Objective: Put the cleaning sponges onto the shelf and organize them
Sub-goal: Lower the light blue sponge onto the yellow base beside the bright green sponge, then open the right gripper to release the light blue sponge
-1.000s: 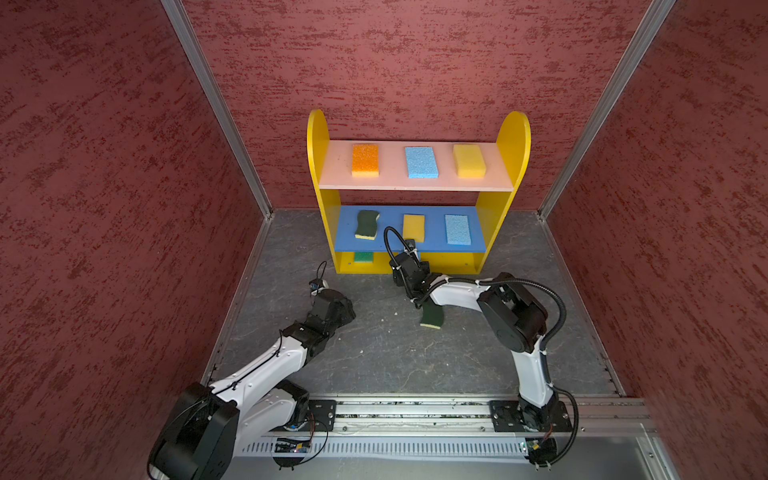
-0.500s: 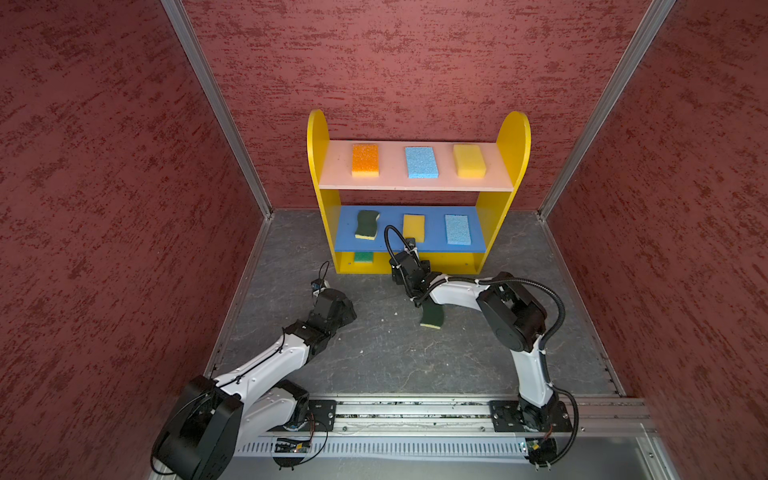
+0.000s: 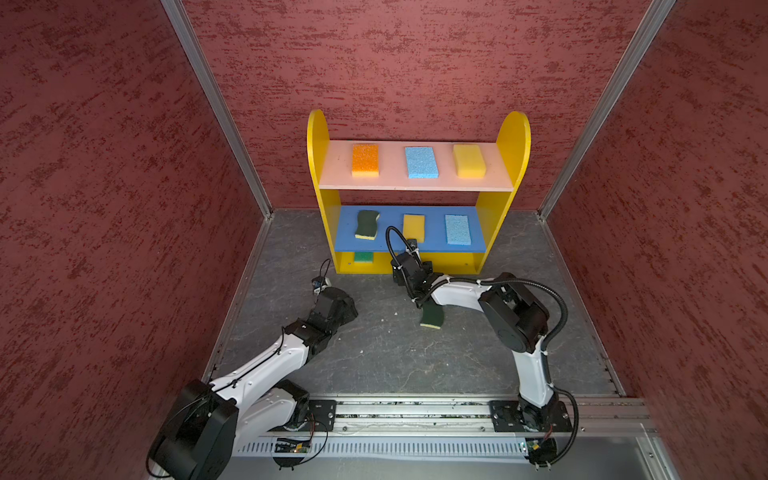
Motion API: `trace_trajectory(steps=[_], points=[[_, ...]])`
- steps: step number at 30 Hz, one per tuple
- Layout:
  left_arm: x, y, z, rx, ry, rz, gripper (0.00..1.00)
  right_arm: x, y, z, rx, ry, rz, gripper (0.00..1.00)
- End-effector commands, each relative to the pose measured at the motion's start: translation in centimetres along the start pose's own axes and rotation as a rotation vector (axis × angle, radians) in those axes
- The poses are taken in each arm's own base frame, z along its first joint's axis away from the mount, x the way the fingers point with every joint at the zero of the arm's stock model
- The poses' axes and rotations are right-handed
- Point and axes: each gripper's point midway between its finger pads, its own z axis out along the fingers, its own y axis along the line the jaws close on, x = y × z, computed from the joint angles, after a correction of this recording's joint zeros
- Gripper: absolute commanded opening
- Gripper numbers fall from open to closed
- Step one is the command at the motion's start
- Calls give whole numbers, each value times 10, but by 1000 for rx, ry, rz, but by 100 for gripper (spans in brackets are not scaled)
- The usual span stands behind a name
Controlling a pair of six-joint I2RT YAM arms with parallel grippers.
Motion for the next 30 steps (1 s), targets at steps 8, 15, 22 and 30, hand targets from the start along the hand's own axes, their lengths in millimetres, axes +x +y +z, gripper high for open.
trace_trajectory(steps=[8,15,22,30], points=[[-12,-2,-21,10,-49,-5,67,-11,9,-44,-29,-39,-19,87],[-13,-1,-31,19,-61,-8,67,-3,20,-75,-130,-10,40,87],[-11,-1,-38,31,-63,-11,67,15,27,-96,-270,39,134,81],[-6,1,-41,33,-58,-13,67,33,33,-101,-354,79,189,61]])
